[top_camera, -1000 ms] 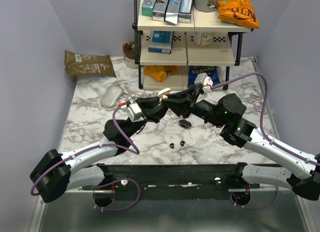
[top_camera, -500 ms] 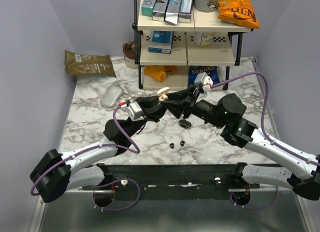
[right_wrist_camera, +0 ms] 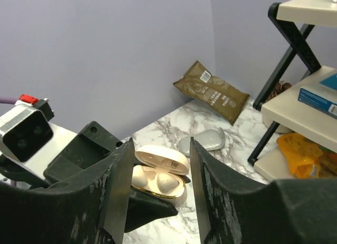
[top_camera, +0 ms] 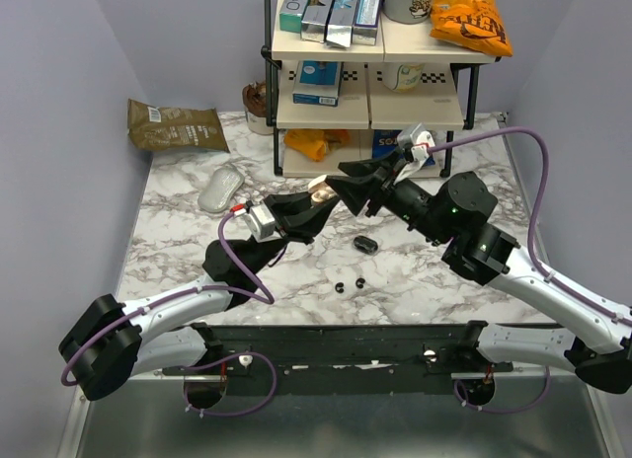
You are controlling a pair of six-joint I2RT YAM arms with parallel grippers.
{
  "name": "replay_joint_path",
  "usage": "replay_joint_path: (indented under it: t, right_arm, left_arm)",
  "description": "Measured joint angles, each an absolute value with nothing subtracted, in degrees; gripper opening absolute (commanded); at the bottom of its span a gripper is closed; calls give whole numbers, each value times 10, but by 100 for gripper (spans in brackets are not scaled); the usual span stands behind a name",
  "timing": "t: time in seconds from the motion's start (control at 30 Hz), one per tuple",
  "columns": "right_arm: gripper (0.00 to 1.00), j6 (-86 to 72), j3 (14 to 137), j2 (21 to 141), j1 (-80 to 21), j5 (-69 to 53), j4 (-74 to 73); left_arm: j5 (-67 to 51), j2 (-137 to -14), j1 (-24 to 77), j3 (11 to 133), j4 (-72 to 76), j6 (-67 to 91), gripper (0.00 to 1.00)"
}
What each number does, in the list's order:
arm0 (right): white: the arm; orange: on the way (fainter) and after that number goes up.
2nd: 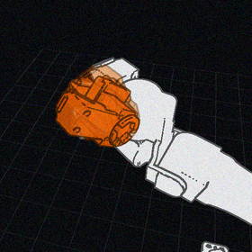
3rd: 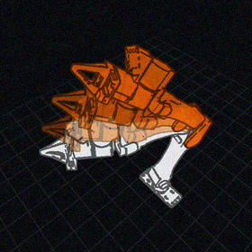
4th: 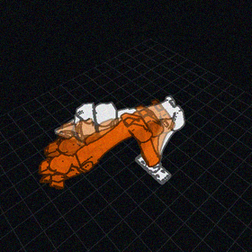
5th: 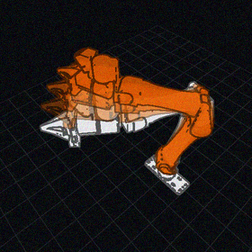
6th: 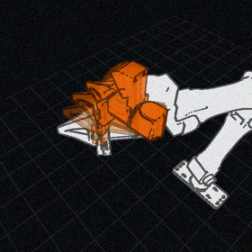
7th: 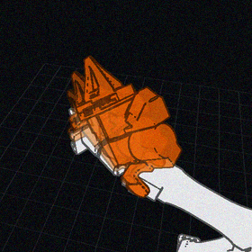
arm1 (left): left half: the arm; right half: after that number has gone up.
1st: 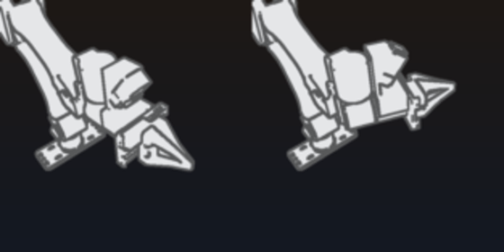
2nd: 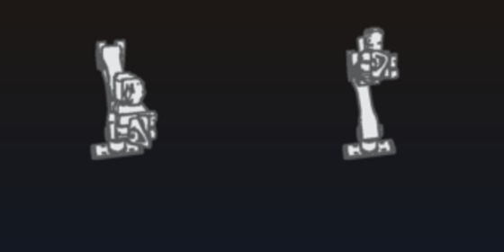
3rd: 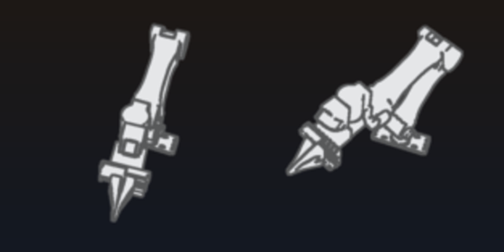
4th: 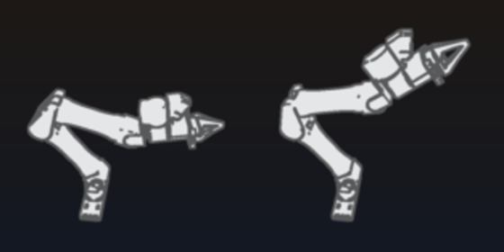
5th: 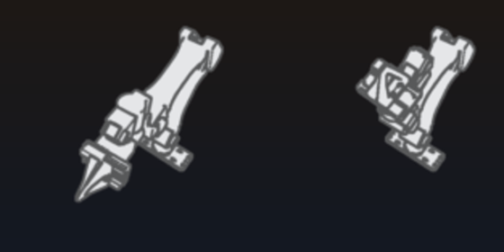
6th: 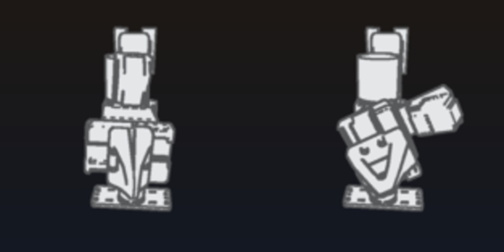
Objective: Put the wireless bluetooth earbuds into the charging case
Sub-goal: Adjust the earbud with the charging case.
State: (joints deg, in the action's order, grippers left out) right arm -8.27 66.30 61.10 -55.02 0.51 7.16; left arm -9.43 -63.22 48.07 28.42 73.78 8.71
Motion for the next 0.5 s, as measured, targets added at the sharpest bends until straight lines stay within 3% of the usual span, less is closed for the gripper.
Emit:
replay_joint_path:
  t: [0.03,0.07,0.27,0.5]
  right_arm:
    - [42,-81,663,611,-550,10,67]
    - [30,-79,663,611,-550,15,63]
    - [1,-64,655,592,-550,22,45]
    - [1,-59,650,578,-550,-6,28]
  left_arm:
    - [-94,-632,481,283,739,88,0]
    - [-94,-632,481,282,739,89,0]
    - [-94,-632,481,272,740,91,0]
    - [-94,-632,481,272,741,91,0]
